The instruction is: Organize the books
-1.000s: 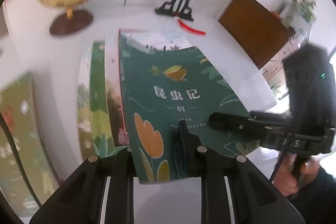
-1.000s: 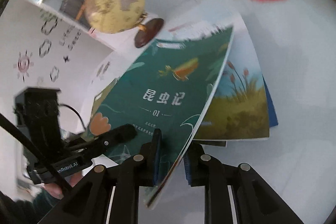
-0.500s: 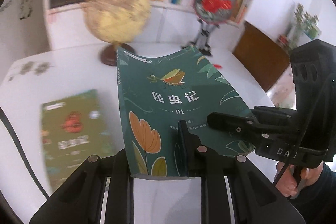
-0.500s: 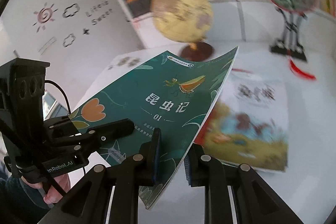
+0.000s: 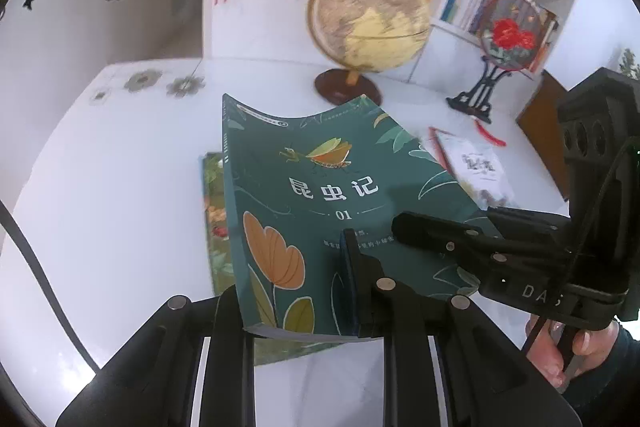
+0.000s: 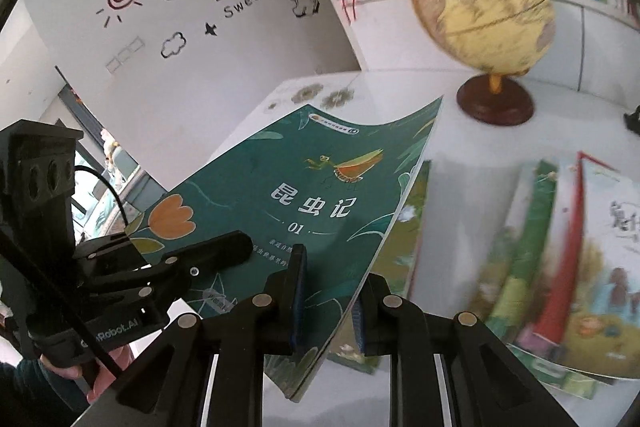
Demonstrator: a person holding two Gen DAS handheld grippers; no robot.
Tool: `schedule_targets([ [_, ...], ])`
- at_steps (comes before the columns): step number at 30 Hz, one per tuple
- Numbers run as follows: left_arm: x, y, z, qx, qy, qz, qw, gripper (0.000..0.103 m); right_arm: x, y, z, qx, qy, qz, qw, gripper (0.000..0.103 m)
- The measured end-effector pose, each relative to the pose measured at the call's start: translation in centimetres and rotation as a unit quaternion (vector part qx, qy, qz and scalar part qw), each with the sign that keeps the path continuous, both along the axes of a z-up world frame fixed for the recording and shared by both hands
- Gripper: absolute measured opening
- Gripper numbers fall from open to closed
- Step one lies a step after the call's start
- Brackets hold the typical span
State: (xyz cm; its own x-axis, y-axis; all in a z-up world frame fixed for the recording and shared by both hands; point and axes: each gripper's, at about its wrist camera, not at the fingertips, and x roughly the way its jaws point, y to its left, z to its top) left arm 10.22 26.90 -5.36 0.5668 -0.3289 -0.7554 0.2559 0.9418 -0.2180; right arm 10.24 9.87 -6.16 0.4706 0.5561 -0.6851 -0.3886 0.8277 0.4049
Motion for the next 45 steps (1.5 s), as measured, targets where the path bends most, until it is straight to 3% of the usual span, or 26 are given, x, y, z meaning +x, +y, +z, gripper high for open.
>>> schedule_targets([
  [12,1.6,2.2,-4.7,-0.028,0.041,0.016,0.9986,0.019,2.8,3.6,-4.6,-0.026,0.047,-0.014,0.998,0.019],
  [19,0.8,2.6,-6.1,-0.015,0.060,0.031,0.9976,0.033,3.2,2.9,-6.0,-0.022,0.077,-0.027,0.996,0.020],
  [24,1.1,4.2,-7.2,0.008,0.081,0.066,0.9945,0.030,3.3,3.7,-6.2,-0.070,0.077,-0.023,0.994,0.021],
  [27,1.0,5.4,-7.6,-0.001,0.090,0.081,0.9927,0.030,3.0,4.1,-6.4,-0.107,0.071,-0.018,0.991,0.023],
  [31,0.6,5.8,-7.3,0.003,0.090,0.096,0.9913,0.030,2.5,4.4,-6.6,-0.137,0.071,-0.008,0.988,0.030],
  [33,0.3,5.7,-7.0,0.004,0.086,0.097,0.9915,0.030,2.1,4.6,-6.5,-0.177,0.061,-0.005,0.982,0.039],
  [37,-0.3,4.8,-6.2,0.006,0.081,0.094,0.9923,0.030,0.6,5.0,-6.3,-0.274,0.015,0.002,0.962,0.042],
  [45,-2.2,1.0,-3.4,0.005,0.060,0.076,0.9953,0.030,-2.3,-0.2,-4.7,-0.230,0.030,-0.021,0.972,0.042],
])
